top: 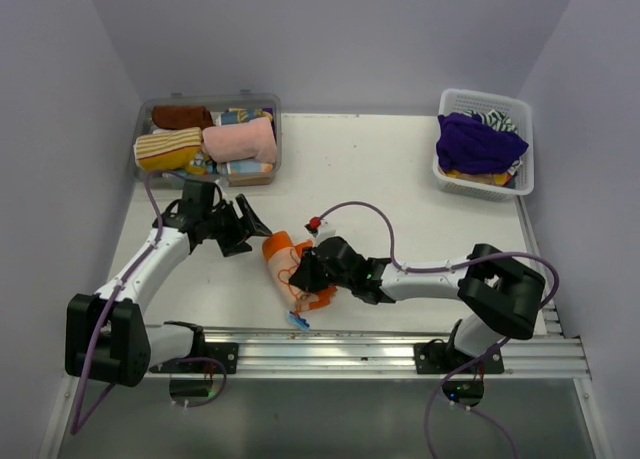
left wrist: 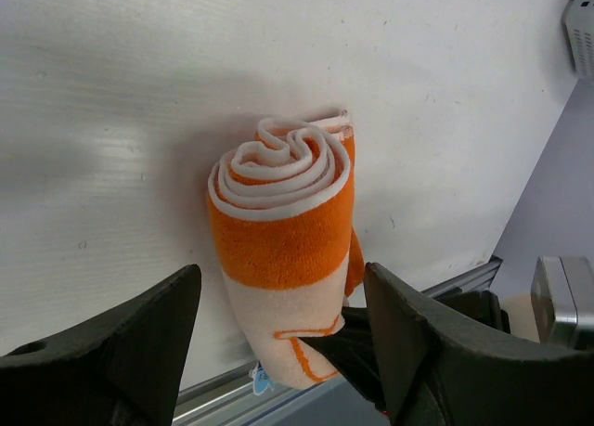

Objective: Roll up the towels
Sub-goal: Roll the towel

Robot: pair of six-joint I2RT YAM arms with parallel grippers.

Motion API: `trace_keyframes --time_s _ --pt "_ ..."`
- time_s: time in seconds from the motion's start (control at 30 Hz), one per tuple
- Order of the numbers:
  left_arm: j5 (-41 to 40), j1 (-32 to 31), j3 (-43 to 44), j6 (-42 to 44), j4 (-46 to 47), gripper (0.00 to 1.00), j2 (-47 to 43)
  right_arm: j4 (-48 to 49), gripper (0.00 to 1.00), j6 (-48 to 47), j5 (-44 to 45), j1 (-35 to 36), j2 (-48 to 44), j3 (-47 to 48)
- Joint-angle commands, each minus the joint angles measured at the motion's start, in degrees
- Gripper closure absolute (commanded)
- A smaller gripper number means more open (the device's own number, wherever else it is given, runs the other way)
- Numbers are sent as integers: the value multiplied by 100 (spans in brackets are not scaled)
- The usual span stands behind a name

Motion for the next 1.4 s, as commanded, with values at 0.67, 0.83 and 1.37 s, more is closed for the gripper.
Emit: trace_keyframes --time_s 0.67,0.83,1.37 --pt "634 -1036 -606 -343 1471 17 642 3991 100 1956 -3437 -1499 1275 -1792" --pt "625 -1133 -588 -404 1692 30 1020 3440 99 1702 -3455 -1534 1101 -1617" --pt "590 -1168 -615 -352 1587 64 1108 -2450 36 -752 -1030 -1569 -1923 -518"
